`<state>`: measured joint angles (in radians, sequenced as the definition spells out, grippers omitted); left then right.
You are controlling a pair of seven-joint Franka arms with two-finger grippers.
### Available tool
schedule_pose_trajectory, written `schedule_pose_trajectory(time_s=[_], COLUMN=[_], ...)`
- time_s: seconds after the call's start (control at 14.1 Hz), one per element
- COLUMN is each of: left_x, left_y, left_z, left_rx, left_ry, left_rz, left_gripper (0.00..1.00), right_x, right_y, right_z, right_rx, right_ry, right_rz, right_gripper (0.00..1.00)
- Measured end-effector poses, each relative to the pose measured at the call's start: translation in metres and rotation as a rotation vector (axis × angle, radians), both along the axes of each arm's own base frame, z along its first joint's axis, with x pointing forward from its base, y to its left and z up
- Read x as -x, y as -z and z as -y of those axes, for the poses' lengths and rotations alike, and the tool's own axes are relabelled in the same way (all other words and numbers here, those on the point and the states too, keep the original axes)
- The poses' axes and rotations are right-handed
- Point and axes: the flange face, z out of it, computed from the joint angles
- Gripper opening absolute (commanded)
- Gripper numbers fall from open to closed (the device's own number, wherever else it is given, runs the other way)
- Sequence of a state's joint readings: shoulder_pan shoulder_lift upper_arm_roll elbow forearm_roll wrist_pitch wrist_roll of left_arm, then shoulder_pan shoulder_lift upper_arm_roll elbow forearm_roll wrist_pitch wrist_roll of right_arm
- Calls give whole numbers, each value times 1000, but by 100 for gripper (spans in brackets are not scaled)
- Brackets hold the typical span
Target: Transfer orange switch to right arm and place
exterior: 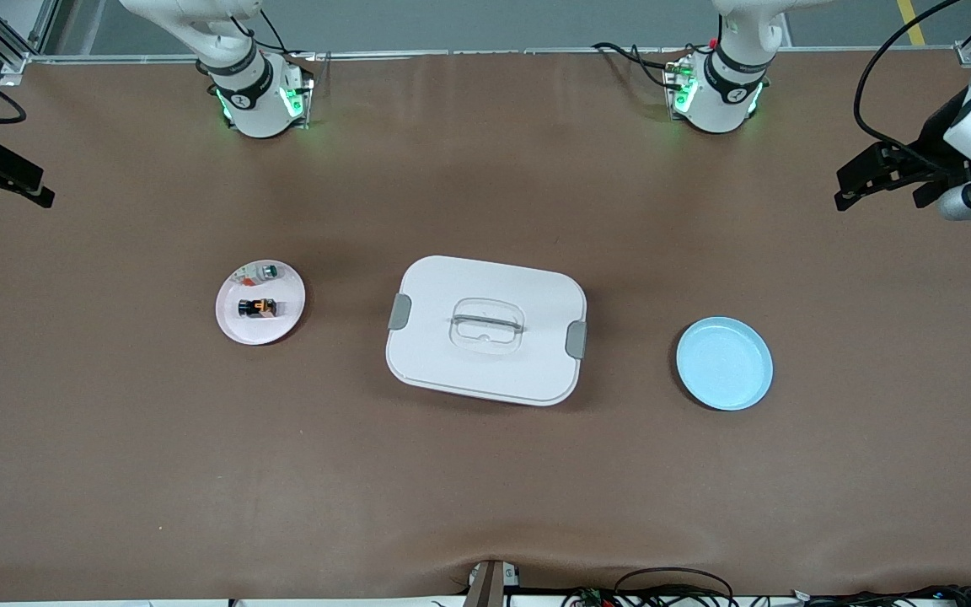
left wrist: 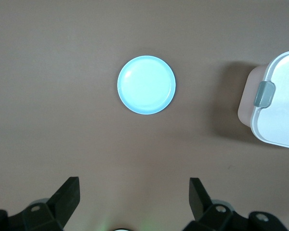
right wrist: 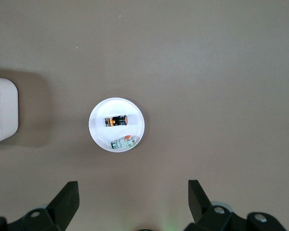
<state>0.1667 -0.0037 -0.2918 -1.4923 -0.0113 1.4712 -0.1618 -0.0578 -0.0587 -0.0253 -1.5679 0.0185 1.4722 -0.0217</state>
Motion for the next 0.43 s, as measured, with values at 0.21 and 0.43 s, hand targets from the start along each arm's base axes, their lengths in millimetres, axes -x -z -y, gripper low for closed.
schedule_pose_trajectory(time_s=[0.21,0.43], left_x=[0,0], left_y=[0,0], left_z=[-4,-3], left_rx=[-32,-33], left_ry=[-2,-2], left_rz=[4,4], left_gripper=[100,100], right_x=[0,0], right_y=[0,0], right_z=[0,0], right_rx=[0,0], right_ry=[0,0], right_rz=[1,4], right_gripper=[100,100])
